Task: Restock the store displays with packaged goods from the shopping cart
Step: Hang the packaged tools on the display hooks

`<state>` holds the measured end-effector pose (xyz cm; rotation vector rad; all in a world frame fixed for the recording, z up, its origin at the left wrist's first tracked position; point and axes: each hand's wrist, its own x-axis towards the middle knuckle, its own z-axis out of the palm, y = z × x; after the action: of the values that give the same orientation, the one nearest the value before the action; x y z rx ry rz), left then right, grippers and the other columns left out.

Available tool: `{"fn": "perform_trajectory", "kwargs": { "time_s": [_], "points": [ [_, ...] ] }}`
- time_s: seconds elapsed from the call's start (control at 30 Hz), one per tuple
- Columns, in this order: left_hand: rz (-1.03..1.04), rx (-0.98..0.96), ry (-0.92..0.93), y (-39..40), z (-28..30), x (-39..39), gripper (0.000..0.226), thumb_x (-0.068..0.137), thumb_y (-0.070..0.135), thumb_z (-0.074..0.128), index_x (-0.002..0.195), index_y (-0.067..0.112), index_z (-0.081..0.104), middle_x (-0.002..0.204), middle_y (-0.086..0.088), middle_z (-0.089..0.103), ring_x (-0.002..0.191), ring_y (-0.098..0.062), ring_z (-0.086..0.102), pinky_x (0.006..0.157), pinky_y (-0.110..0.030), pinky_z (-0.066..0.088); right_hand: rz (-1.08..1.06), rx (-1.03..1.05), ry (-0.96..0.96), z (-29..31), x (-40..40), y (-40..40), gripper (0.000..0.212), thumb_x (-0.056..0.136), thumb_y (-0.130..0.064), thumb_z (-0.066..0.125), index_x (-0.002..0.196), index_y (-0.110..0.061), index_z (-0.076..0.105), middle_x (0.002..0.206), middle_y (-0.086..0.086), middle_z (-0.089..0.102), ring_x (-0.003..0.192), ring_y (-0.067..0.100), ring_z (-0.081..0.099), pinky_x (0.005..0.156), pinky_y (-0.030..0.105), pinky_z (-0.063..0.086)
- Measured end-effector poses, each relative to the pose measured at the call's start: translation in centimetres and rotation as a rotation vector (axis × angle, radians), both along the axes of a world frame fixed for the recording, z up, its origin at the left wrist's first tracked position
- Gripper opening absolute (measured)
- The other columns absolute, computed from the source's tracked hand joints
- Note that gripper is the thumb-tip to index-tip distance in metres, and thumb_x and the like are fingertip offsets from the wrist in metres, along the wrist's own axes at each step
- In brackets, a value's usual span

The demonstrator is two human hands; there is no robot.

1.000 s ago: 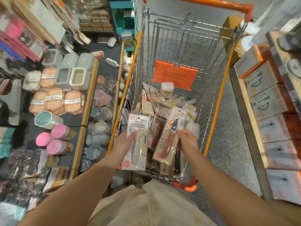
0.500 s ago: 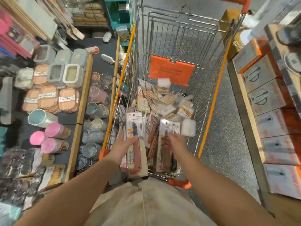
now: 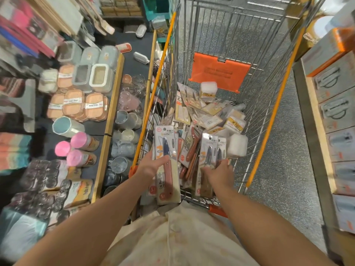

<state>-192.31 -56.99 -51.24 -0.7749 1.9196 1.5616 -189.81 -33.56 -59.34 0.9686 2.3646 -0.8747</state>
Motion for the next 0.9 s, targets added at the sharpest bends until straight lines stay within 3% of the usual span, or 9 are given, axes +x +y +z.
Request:
{"fn": "perform_trajectory", "kwargs": {
  "time_s": [0.07, 0.13, 0.2, 0.3, 0.4, 0.57, 0.67, 0.73, 0.9],
  "points": [
    [-0.040, 0.021, 0.003, -0.1, 0.1, 0.0, 0.061, 0.073, 0.050, 0.077, 0.124, 0.019, 0.063, 0.113, 0.001, 0.071, 0.105, -0.020, 0.067, 0.098, -0.042, 0.051, 0.069, 0.046, -0.029, 0.0, -0.5, 0.3, 0.047, 0.076, -0.049, 0.077, 0.106, -0.020, 0.055, 0.111, 0.004, 0.045, 0.101, 0.024, 0.049, 0.088, 0.038, 0.047],
    [-0.048, 0.048, 0.008, -0.1, 0.2, 0.2, 0.035, 0.087, 0.030, 0.072, 0.119, 0.017, 0.063, 0.107, -0.002, 0.073, 0.097, -0.018, 0.069, 0.083, -0.031, 0.053, 0.134, 0.075, -0.056, 0.2, -1.0, 0.3, 0.032, 0.080, -0.044, 0.075, 0.095, -0.017, 0.065, 0.104, 0.002, 0.048, 0.092, 0.021, 0.051, 0.081, 0.032, 0.046],
    [-0.062, 0.076, 0.007, -0.1, 0.0, 0.5, 0.028, 0.091, 0.021, 0.068, 0.118, 0.016, 0.063, 0.107, -0.003, 0.074, 0.096, -0.019, 0.070, 0.077, -0.028, 0.052, 0.162, 0.080, -0.035, 0.3, -1.3, -0.1, 0.022, 0.082, -0.035, 0.074, 0.090, -0.016, 0.068, 0.103, 0.004, 0.054, 0.089, 0.022, 0.054, 0.078, 0.032, 0.050],
    [-0.064, 0.100, 0.035, -0.1, 0.0, 0.7, 0.015, 0.092, 0.016, 0.066, 0.106, 0.023, 0.065, 0.097, 0.004, 0.075, 0.092, -0.014, 0.070, 0.078, -0.027, 0.054, 0.071, 0.044, 0.007, 0.4, -1.3, -0.3, 0.037, 0.078, -0.033, 0.077, 0.105, -0.017, 0.059, 0.112, 0.007, 0.053, 0.097, 0.025, 0.055, 0.084, 0.040, 0.053],
    [-0.079, 0.147, 0.029, -0.3, -0.1, 0.9, 0.023, 0.091, 0.015, 0.068, 0.113, 0.018, 0.066, 0.101, -0.001, 0.076, 0.098, -0.021, 0.071, 0.090, -0.037, 0.054, 0.055, 0.043, -0.006, 0.2, -1.6, 0.3, 0.066, 0.074, -0.043, 0.081, 0.126, -0.021, 0.047, 0.120, 0.009, 0.048, 0.107, 0.028, 0.053, 0.089, 0.043, 0.051],
    [-0.137, 0.239, 0.071, -0.7, 0.3, 1.1, 0.059, 0.069, 0.035, 0.075, 0.121, 0.009, 0.064, 0.113, -0.013, 0.072, 0.105, -0.028, 0.069, 0.089, -0.037, 0.054, 0.019, -0.049, -0.046, -0.5, -3.0, 0.5, 0.077, 0.069, -0.041, 0.085, 0.131, -0.017, 0.046, 0.126, 0.013, 0.047, 0.115, 0.034, 0.051, 0.093, 0.045, 0.050],
    [-0.123, 0.250, 0.066, -0.7, 0.2, 1.4, 0.054, 0.070, 0.033, 0.073, 0.118, 0.010, 0.064, 0.110, -0.015, 0.072, 0.103, -0.031, 0.069, 0.092, -0.044, 0.054, -0.070, -0.214, -0.043, -0.3, -3.3, 0.9, 0.059, 0.069, -0.030, 0.086, 0.115, -0.013, 0.052, 0.108, 0.009, 0.062, 0.094, 0.028, 0.061, 0.079, 0.038, 0.053],
    [-0.101, 0.258, 0.046, -0.6, 0.0, 1.3, 0.046, 0.075, 0.030, 0.073, 0.117, 0.013, 0.065, 0.108, -0.012, 0.074, 0.102, -0.031, 0.070, 0.092, -0.046, 0.053, -0.062, -0.249, -0.052, 0.0, -3.2, 1.3, 0.044, 0.080, -0.021, 0.080, 0.114, -0.010, 0.054, 0.101, 0.008, 0.062, 0.085, 0.024, 0.058, 0.068, 0.031, 0.045],
    [0.038, 0.206, -0.011, 0.3, -0.2, 0.5, 0.019, 0.092, 0.017, 0.067, 0.111, 0.021, 0.065, 0.101, -0.002, 0.076, 0.096, -0.023, 0.072, 0.093, -0.045, 0.054, -0.257, -0.359, 0.188, 2.8, -3.0, 2.0, 0.025, 0.093, -0.025, 0.065, 0.112, -0.009, 0.063, 0.103, 0.007, 0.066, 0.090, 0.024, 0.061, 0.066, 0.030, 0.043]
  ]
}}
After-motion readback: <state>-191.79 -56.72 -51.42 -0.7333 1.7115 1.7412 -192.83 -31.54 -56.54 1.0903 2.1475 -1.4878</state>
